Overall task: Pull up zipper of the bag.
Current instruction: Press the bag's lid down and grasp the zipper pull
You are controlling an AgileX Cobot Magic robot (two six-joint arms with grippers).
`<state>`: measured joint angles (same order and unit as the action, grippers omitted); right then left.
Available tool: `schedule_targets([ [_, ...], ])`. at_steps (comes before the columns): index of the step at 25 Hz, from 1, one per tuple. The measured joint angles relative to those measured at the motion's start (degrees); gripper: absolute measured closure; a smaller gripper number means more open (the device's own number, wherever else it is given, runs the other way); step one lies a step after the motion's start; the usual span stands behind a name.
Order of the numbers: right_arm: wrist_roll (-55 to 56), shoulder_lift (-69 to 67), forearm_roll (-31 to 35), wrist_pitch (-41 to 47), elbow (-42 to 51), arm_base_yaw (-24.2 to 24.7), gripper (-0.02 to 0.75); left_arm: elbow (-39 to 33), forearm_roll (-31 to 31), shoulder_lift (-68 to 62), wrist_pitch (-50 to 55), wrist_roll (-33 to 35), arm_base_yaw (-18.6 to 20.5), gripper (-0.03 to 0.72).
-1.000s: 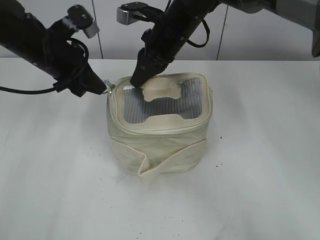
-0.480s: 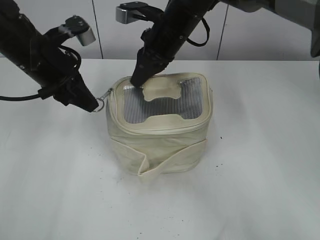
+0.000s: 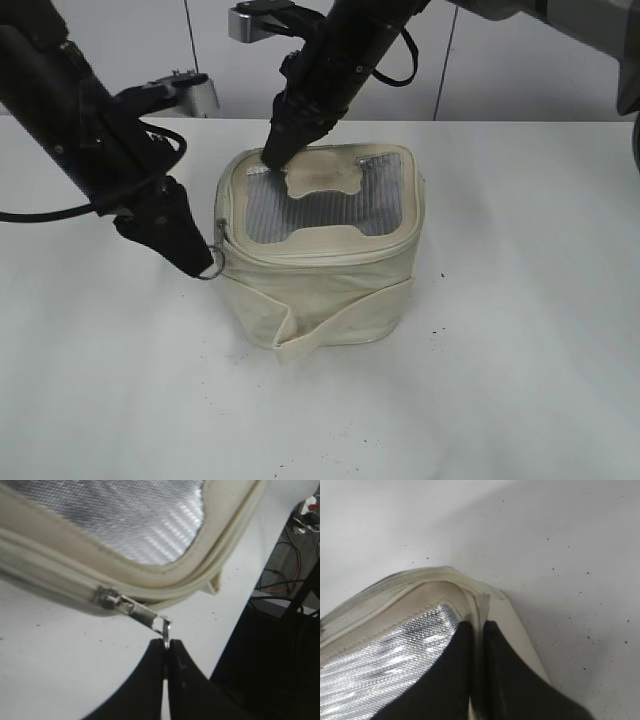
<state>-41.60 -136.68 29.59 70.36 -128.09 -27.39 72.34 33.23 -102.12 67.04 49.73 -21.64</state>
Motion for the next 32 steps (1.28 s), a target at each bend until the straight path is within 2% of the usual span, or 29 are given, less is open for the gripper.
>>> schedule_targets([
  [8, 1.0, 0.0, -0.2, 0.1, -0.1, 0.0, 0.722, 0.0, -3.1, 0.0, -0.2, -14.6, -14.0, 0.691],
  [12, 1.1, 0.0, -0.1, 0.1, -0.1, -0.1, 0.722, 0.4, -5.7, 0.0, -7.0, -21.3, -21.3, 0.691],
  [15, 1.1, 0.0, -0.1, 0.2, -0.1, -0.1, 0.722, 0.4, -7.3, 0.0, -14.7, -23.2, -26.0, 0.69],
  [20, 1.0, 0.0, -0.6, 0.2, -0.1, -0.1, 0.722, 0.4, -7.3, 0.0, -19.1, -27.4, -27.4, 0.69],
  [25, 1.0, 0.0, -0.5, 0.2, -0.1, -0.1, 0.722, 0.3, -2.4, 0.0, -23.3, -32.6, -27.5, 0.69],
  [29, 1.0, 0.0, -0.5, 0.2, -0.1, 0.0, 0.722, -0.1, 2.7, 0.0, -29.3, -33.1, -28.2, 0.69],
  [32, 1.1, 0.0, -0.4, 0.2, -0.1, 0.2, 0.722, -0.1, 3.2, 0.0, -29.9, -33.3, -28.4, 0.69],
])
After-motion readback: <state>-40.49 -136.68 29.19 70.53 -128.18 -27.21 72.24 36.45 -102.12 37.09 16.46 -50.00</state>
